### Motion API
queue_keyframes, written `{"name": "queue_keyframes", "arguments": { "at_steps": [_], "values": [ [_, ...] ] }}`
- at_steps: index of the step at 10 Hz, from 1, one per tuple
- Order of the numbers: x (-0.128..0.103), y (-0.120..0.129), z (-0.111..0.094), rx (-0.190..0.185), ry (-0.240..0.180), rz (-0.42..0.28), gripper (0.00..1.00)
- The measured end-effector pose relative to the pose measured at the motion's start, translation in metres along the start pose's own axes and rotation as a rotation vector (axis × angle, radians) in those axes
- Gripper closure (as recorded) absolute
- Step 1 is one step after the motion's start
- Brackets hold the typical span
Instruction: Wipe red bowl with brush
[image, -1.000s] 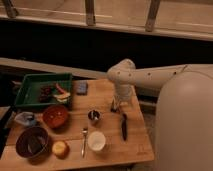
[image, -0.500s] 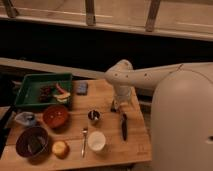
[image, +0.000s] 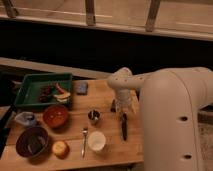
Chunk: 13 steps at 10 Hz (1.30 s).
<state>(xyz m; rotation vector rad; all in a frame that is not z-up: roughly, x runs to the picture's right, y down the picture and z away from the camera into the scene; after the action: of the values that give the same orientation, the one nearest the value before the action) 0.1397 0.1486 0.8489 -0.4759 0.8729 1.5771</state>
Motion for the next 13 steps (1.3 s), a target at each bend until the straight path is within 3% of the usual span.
{"name": "queue_keyframes", "arguments": {
  "at_steps": [2,3,8,9,13],
  "values": [
    [0.002,-0.004,0.016,-0.039,0.053,0.026,0.36],
    [0.003,-0.005,0.021,-0.062,0.068,0.034,0.42],
    [0.011,-0.004,0.031,-0.134,0.093,0.029,0.94],
    [0.012,-0.003,0.032,-0.144,0.094,0.027,0.99],
    [0.011,-0.001,0.029,-0.158,0.082,0.019,1.0]
  ]
}}
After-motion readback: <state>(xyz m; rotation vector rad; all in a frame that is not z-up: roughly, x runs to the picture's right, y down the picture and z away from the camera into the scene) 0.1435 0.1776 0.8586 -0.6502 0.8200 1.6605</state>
